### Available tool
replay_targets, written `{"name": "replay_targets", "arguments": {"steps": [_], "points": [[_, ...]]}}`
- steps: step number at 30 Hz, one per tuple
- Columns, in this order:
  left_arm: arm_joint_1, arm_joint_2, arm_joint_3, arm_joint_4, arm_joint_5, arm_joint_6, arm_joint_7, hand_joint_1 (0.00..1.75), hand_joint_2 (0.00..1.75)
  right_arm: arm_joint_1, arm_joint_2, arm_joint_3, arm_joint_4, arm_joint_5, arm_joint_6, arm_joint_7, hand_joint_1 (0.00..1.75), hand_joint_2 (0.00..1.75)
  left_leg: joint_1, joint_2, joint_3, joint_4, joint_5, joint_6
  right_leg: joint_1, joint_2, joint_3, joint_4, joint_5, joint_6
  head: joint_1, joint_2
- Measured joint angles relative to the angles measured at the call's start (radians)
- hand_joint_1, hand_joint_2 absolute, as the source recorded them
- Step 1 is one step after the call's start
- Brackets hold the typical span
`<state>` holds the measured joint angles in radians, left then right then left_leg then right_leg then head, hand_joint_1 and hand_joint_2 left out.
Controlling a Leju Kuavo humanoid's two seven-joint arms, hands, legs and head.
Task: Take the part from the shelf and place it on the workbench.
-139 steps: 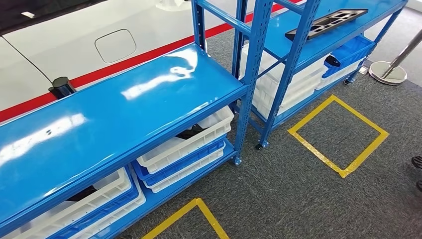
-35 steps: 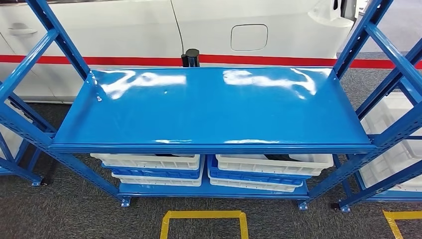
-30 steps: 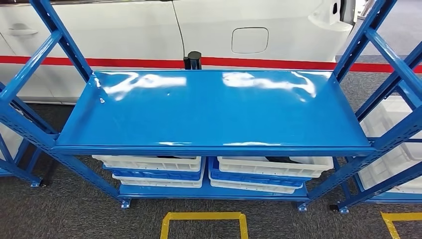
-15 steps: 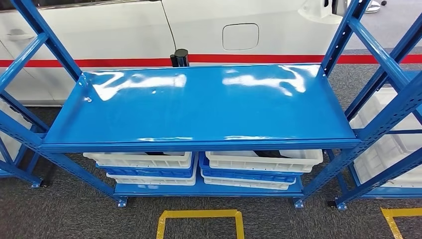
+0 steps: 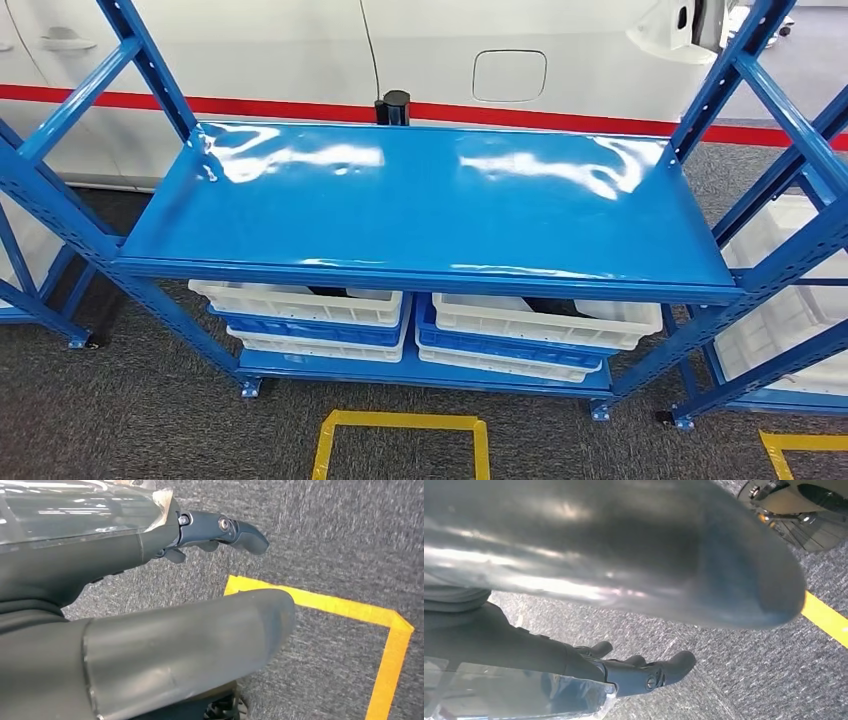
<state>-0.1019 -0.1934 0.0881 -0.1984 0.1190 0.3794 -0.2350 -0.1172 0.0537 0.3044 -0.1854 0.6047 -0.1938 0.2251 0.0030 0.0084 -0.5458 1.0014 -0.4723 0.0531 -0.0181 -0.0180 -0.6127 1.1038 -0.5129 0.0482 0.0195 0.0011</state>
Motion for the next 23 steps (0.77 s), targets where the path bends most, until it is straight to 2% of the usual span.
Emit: {"name": "replay_targets", "arguments": {"steps": [2,3,4,5,7,8,9,11,13,14,16,18,19,20,21,22,23], "points": [[0.000,-0.002,0.000,0.000,0.000,0.000,0.000,0.00,0.00,0.001,-0.002,0.000,0.000,0.000,0.000,0.000,0.00,0.00,-0.003,-0.001,-0.012,-0.001,0.010,0.005,0.000,0.009,-0.051,0.125,-0.064,-0.006,0.002,0.000],[0.001,-0.002,0.000,0.000,0.000,-0.001,0.000,0.00,0.00,0.002,-0.002,0.000,0.000,0.001,0.000,0.000,0.00,0.00,-0.004,-0.002,-0.018,0.000,0.014,0.005,0.000,0.011,-0.070,0.177,-0.085,-0.004,0.002,0.000],[0.002,-0.002,0.000,0.000,0.000,0.000,0.000,0.00,0.00,0.003,-0.003,0.000,0.000,0.001,0.000,0.000,0.00,0.00,-0.005,-0.003,-0.023,0.000,0.017,0.005,0.000,0.012,-0.073,0.197,-0.091,0.001,0.002,0.000],[0.003,-0.002,0.000,0.000,0.001,0.000,0.000,0.00,0.00,0.004,-0.004,0.000,0.000,0.002,0.000,0.000,0.00,0.00,-0.005,-0.005,-0.026,0.001,0.020,0.004,-0.001,0.012,-0.054,0.176,-0.081,0.008,0.002,0.000],[0.003,-0.003,0.001,0.000,0.002,0.000,0.000,0.00,0.00,0.004,-0.006,0.000,0.000,0.005,0.000,0.000,0.00,0.00,-0.006,-0.008,-0.030,0.004,0.024,0.000,-0.001,0.013,0.030,0.036,-0.035,0.021,0.002,0.000],[0.002,-0.004,0.001,0.000,0.002,0.000,0.000,0.00,0.00,0.003,-0.007,0.000,0.000,0.006,0.000,0.000,0.00,0.00,-0.008,-0.009,-0.031,0.007,0.024,-0.004,0.000,0.014,0.067,-0.033,-0.017,0.020,0.002,0.000],[0.002,-0.004,0.002,0.000,0.002,0.000,0.000,0.00,0.00,0.001,-0.007,0.000,0.000,0.007,0.000,0.000,0.00,0.00,-0.010,-0.010,-0.033,0.010,0.025,-0.007,0.001,0.015,0.090,-0.078,-0.006,0.015,0.002,0.000],[0.001,-0.005,0.003,0.000,0.002,0.000,0.000,0.00,0.00,0.001,-0.007,0.000,0.000,0.010,0.001,0.000,0.00,0.00,-0.013,-0.011,-0.037,0.012,0.028,-0.017,0.006,0.015,0.095,-0.097,0.000,-0.002,0.000,0.000],[0.002,-0.005,0.003,0.000,0.002,0.000,0.000,0.00,0.00,0.002,-0.008,0.000,0.000,0.012,0.002,0.001,0.00,0.00,-0.009,-0.011,-0.042,0.016,0.027,-0.028,0.001,0.014,0.092,-0.099,0.009,-0.017,0.000,0.000],[0.003,-0.005,0.003,0.000,0.002,0.000,0.000,0.00,0.00,0.001,-0.008,0.000,0.000,0.013,0.002,0.002,0.00,0.00,-0.007,-0.011,-0.051,0.033,0.011,-0.034,-0.003,0.013,0.091,-0.100,0.014,-0.025,0.000,0.000],[0.003,-0.004,0.004,0.000,0.002,0.000,-0.001,0.00,0.00,0.000,-0.008,0.000,0.000,0.015,0.001,0.002,0.00,0.00,-0.002,-0.011,-0.090,0.128,-0.058,-0.047,-0.008,0.011,0.085,-0.101,0.023,-0.036,-0.002,0.000],[0.004,-0.004,0.004,0.000,0.002,0.000,-0.002,0.00,0.00,0.002,-0.008,0.000,0.000,0.018,0.000,0.002,0.00,0.00,0.003,-0.011,-0.141,0.258,-0.125,-0.056,-0.008,0.007,0.076,-0.100,0.029,-0.037,-0.003,0.000],[0.005,-0.004,0.004,0.000,0.002,0.000,-0.002,0.00,0.00,0.004,-0.008,0.000,0.000,0.019,-0.001,0.002,0.00,0.00,0.006,-0.011,-0.150,0.291,-0.134,-0.059,-0.008,0.006,0.072,-0.099,0.031,-0.036,-0.003,0.000],[0.006,-0.004,0.004,0.000,0.002,0.000,-0.002,0.00,0.00,0.005,-0.008,0.000,0.000,0.020,-0.001,0.002,0.00,0.00,0.009,-0.011,-0.143,0.291,-0.125,-0.060,-0.009,0.005,0.071,-0.099,0.032,-0.033,-0.003,0.000],[0.007,-0.004,0.005,0.000,0.002,0.000,-0.002,0.00,0.00,0.006,-0.008,0.000,0.000,0.021,-0.001,0.002,0.00,0.00,0.012,-0.011,-0.114,0.247,-0.099,-0.061,-0.011,0.004,0.070,-0.099,0.034,-0.031,-0.003,0.000],[0.007,-0.004,0.005,0.000,0.002,0.000,-0.002,0.00,0.00,0.006,-0.008,0.000,0.000,0.021,-0.001,0.001,0.00,0.00,0.015,-0.010,-0.071,0.174,-0.065,-0.061,-0.012,0.004,0.071,-0.099,0.035,-0.029,-0.003,0.000],[0.007,-0.003,0.005,0.000,0.002,0.000,-0.002,0.00,0.00,0.006,-0.008,-0.001,0.000,0.022,-0.001,0.001,0.00,0.00,0.016,-0.010,-0.048,0.135,-0.047,-0.061,-0.012,0.004,0.071,-0.098,0.035,-0.028,-0.003,0.000]]}}
